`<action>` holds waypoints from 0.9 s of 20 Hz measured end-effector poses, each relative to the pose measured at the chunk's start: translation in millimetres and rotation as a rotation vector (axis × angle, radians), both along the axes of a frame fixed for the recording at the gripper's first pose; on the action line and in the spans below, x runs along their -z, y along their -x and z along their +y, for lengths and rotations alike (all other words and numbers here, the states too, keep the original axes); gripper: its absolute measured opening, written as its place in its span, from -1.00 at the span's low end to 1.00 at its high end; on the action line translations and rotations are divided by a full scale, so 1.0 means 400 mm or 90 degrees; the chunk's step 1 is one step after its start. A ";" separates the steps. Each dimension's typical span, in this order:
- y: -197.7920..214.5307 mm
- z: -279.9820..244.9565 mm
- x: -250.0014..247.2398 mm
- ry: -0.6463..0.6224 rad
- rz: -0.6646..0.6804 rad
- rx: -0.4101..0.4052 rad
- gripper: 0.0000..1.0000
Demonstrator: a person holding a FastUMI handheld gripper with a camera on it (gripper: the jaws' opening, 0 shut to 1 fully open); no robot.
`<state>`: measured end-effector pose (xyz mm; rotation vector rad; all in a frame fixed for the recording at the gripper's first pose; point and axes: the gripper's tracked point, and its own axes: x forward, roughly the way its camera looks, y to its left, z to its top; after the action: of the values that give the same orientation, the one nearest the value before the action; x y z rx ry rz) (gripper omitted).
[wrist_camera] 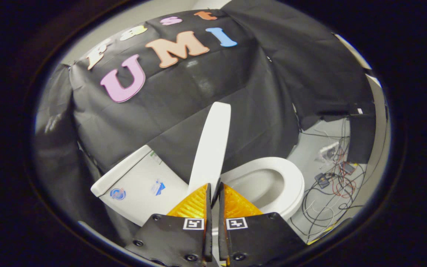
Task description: Open the toilet lid.
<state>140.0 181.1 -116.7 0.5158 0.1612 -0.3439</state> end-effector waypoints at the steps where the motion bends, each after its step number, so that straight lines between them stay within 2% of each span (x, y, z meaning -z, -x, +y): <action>1: -0.010 0.014 -0.019 0.014 -0.007 -0.011 -0.85; 6: -0.048 0.082 -0.081 0.069 -0.026 -0.052 -0.84; 18: -0.181 0.319 -0.203 0.130 -0.065 -0.173 -0.83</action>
<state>212.5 308.7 -35.4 0.3041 0.0938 -0.0674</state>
